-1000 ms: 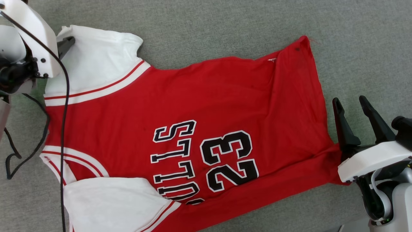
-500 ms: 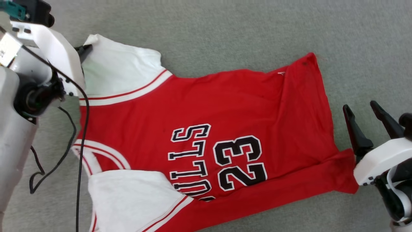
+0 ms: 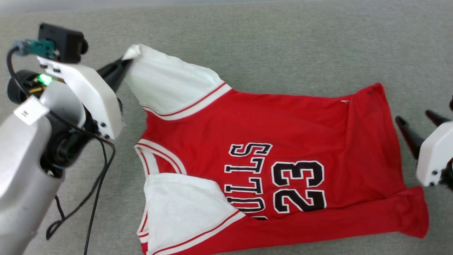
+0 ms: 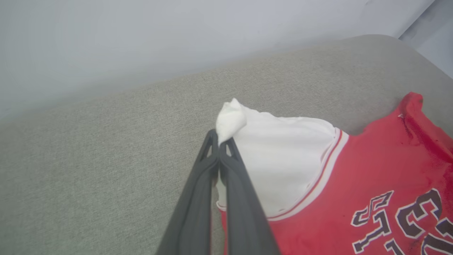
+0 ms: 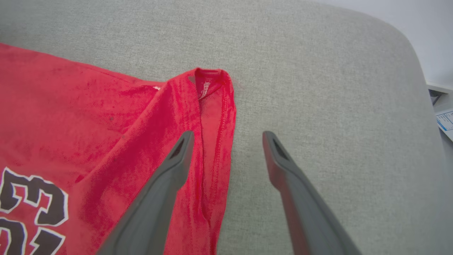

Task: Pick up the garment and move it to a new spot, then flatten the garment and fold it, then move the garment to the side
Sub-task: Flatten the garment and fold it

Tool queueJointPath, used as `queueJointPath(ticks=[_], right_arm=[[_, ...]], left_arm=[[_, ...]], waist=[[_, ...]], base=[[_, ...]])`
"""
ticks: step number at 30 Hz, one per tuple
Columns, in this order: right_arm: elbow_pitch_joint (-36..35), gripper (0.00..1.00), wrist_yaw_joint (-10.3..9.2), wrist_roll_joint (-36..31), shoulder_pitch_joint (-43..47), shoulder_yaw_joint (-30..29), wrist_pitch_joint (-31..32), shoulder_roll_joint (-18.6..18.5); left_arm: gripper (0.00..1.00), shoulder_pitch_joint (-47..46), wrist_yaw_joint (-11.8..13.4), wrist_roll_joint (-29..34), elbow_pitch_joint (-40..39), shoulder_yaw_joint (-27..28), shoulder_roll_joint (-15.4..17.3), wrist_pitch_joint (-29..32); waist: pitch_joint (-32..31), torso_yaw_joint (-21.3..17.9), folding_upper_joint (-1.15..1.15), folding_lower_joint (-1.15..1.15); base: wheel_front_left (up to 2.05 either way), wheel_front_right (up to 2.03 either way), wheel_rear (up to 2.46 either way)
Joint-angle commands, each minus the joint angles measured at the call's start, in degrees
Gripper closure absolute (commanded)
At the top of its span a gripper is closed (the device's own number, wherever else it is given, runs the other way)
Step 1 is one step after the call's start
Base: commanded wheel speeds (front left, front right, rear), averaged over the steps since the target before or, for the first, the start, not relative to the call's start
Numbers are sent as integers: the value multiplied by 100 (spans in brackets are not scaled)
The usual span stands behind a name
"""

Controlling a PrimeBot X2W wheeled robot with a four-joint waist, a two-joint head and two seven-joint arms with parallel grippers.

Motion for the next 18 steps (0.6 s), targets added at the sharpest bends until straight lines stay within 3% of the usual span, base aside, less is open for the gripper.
queueJointPath(ticks=[1,8,18], right_arm=[[48,0,-7,-52,-199,-37,126,-115],[600,0,-6,156,-1151,51,992,-312],[1649,0,-6,-120,-1961,277,1539,-419]], left_arm=[[100,126,62,-2,-168,-4,-10,-52],[100,589,353,115,-1084,-78,8,-169],[100,696,433,220,-1669,-233,-102,-241]], waist=[[8,135,0,1],[172,429,0,1],[416,750,0,1]], base=[[0,0,0],[0,0,0],[0,0,0]])
